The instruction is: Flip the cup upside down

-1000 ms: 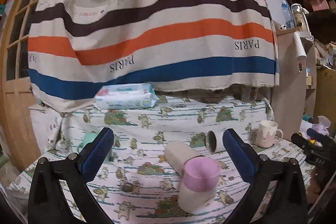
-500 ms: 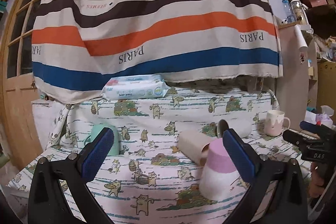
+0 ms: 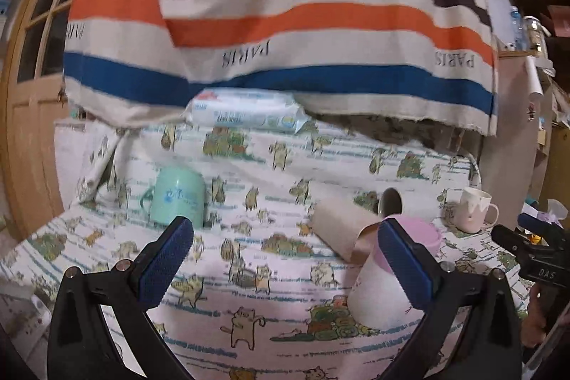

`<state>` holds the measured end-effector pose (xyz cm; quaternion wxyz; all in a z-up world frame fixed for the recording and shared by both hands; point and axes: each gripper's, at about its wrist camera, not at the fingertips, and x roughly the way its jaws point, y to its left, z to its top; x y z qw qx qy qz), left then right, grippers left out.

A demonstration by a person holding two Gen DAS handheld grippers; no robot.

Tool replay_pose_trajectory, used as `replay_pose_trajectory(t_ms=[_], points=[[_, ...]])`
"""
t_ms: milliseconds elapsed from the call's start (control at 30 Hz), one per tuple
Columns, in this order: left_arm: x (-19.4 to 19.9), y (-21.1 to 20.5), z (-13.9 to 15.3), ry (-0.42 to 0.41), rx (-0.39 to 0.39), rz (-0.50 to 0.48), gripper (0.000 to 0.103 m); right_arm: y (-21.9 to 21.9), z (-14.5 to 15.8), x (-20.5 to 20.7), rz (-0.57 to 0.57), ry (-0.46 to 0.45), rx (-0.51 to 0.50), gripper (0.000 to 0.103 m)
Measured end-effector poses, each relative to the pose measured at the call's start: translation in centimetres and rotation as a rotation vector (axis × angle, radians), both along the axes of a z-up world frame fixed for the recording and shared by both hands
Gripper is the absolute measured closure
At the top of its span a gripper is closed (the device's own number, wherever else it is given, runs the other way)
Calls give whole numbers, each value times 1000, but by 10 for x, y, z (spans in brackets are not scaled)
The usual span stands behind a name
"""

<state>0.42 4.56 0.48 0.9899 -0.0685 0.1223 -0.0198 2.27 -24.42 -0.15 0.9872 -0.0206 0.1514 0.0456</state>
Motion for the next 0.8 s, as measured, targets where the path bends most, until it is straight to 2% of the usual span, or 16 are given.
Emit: replay_pose_trajectory(t_ms=[67, 167, 300, 467, 800], points=[[7, -2, -4, 56, 2, -6, 0, -1, 0, -1, -9, -3, 5, 0], [3, -11, -3, 38, 62, 47, 0, -1, 1, -1, -7, -3, 4, 0], [5, -26, -4, 51, 145, 55, 0, -1, 1, -1, -6, -3, 5, 0], [6, -19, -4, 55, 114, 47, 0, -1, 1, -1, -6, -3, 4, 0], [7, -20, -4, 55, 121, 58, 0, -1, 1, -2, -6, -2, 4, 0]])
